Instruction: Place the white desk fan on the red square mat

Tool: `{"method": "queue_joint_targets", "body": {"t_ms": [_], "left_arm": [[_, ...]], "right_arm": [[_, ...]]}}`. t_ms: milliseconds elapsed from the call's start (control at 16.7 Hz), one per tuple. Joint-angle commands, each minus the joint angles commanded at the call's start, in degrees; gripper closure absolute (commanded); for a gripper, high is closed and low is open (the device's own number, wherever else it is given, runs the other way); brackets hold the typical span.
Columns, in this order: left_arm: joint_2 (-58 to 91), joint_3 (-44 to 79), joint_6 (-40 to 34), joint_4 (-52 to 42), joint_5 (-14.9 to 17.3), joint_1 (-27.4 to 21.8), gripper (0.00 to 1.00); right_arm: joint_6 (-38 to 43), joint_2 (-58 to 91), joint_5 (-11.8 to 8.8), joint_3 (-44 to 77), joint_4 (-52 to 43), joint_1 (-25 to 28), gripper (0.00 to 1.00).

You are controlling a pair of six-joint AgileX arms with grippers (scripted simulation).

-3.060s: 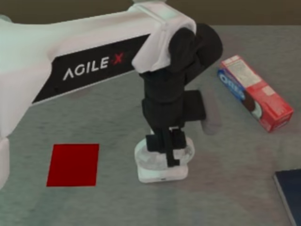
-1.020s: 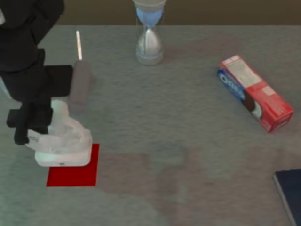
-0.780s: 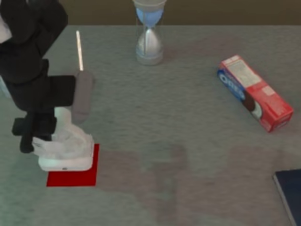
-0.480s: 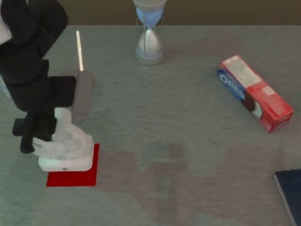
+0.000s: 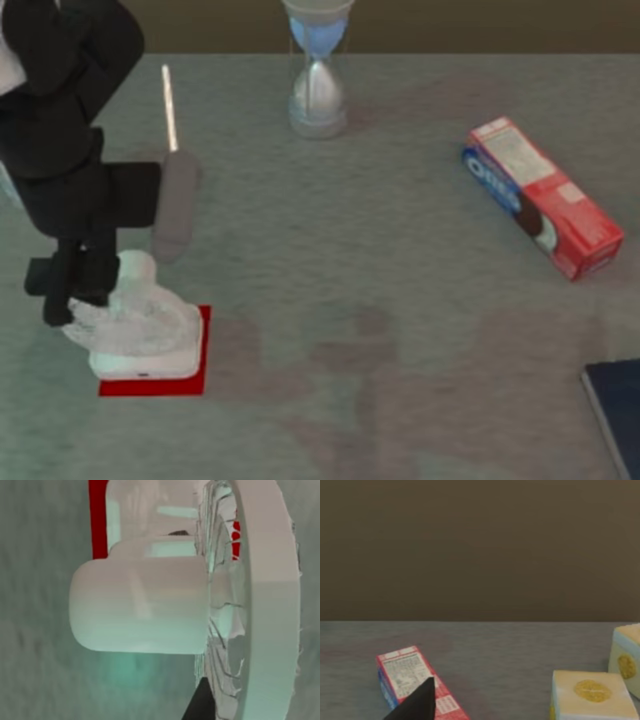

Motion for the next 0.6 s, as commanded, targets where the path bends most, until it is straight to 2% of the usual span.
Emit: {"method": "queue_joint_targets", "body": {"t_ms": [240, 600], "left_arm": [[0.0, 0.0, 0.0, 0.0, 0.0, 0.0, 0.02], [0.0, 0.0, 0.0, 0.0, 0.0, 0.0, 0.00]], "right_arm": [[0.0, 0.0, 0.0, 0.0, 0.0, 0.0, 0.00], [0.0, 0.0, 0.0, 0.0, 0.0, 0.0, 0.00]]}}
